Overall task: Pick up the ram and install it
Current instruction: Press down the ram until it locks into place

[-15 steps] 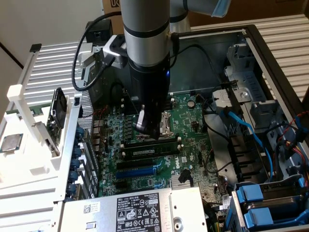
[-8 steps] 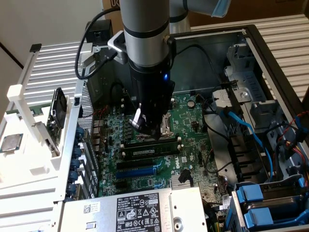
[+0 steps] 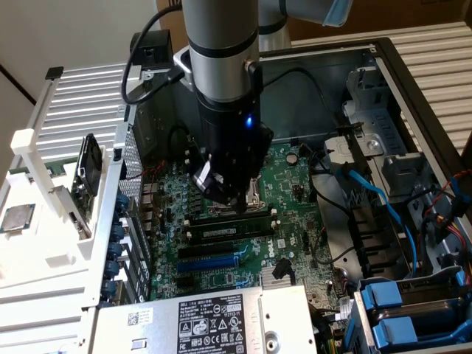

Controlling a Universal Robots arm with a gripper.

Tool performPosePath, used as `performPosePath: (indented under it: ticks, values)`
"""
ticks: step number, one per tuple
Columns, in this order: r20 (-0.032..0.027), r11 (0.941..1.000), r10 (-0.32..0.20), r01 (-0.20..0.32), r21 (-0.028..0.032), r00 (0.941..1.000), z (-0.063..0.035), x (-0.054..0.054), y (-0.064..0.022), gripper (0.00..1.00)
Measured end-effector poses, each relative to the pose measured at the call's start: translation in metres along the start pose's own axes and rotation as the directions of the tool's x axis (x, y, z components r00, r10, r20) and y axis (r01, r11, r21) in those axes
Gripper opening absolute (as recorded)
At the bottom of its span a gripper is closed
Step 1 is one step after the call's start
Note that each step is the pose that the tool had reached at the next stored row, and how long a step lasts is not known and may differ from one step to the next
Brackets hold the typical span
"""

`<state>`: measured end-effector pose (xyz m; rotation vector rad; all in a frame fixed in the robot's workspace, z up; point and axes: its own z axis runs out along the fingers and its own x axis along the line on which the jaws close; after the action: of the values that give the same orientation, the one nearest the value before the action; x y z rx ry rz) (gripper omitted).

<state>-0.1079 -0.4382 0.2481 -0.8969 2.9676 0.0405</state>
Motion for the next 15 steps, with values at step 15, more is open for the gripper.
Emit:
performPosePath:
  ticks: [15]
  values:
    - [0.0048, 0.9684, 0.249, -0.249, 0.0113, 0.9685, 0.0, 0.0, 0.0, 0.11]
